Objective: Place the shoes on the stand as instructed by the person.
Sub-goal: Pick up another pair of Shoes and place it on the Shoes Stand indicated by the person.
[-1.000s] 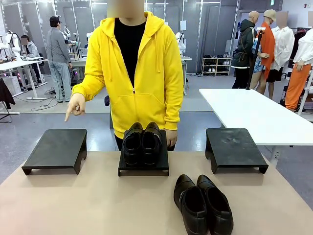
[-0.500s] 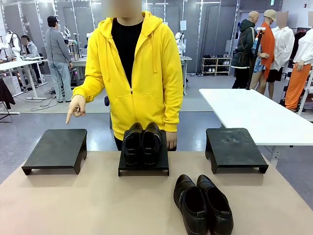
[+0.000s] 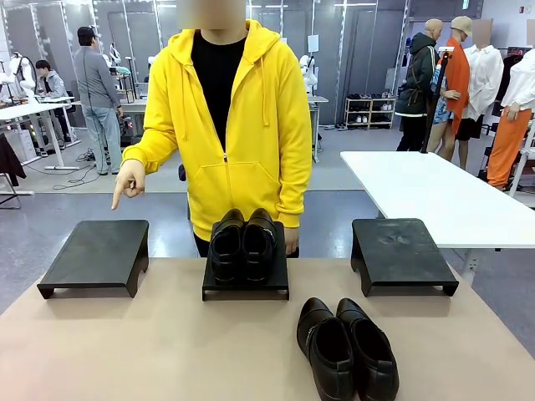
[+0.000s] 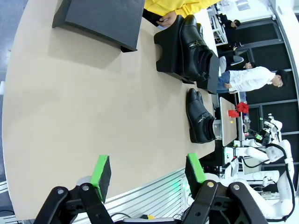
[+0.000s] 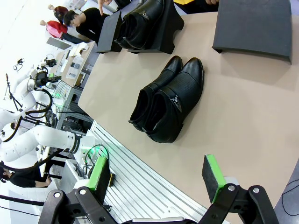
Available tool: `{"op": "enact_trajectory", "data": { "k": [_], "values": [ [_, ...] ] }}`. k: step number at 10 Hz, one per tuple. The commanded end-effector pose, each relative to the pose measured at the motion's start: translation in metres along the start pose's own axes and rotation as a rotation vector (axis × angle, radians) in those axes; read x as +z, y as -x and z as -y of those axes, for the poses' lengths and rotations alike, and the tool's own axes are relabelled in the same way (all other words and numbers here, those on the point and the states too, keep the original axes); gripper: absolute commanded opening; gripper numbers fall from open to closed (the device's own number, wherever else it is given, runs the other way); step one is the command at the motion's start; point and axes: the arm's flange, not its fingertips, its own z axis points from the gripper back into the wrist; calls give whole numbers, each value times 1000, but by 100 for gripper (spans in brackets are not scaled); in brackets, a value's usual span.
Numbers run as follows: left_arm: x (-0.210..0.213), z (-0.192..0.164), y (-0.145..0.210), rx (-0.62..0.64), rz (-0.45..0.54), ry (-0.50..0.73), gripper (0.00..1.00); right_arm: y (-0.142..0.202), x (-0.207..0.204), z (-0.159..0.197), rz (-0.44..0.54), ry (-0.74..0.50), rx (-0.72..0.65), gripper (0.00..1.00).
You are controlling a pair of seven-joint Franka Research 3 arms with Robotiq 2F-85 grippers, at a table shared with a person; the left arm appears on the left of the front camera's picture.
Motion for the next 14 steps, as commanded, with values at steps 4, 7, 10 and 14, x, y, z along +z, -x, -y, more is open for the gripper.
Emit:
{"op": "enact_trajectory", "data": {
  "k": [4, 7, 10, 14],
  "values": [
    [-13, 11, -7, -5, -26, -34, 82, 0, 1, 0, 12, -14, 14, 100],
    [-79, 80, -1, -77, -172, -104, 82, 0, 1, 0, 12, -14, 14, 100],
    [-143, 206, 11, -157, -274, -263, 82, 0, 1, 0, 12, -14, 14, 100],
    [-210, 339, 18, -237, -314, -390, 82, 0, 1, 0, 12, -14, 14, 100]
  ]
}}
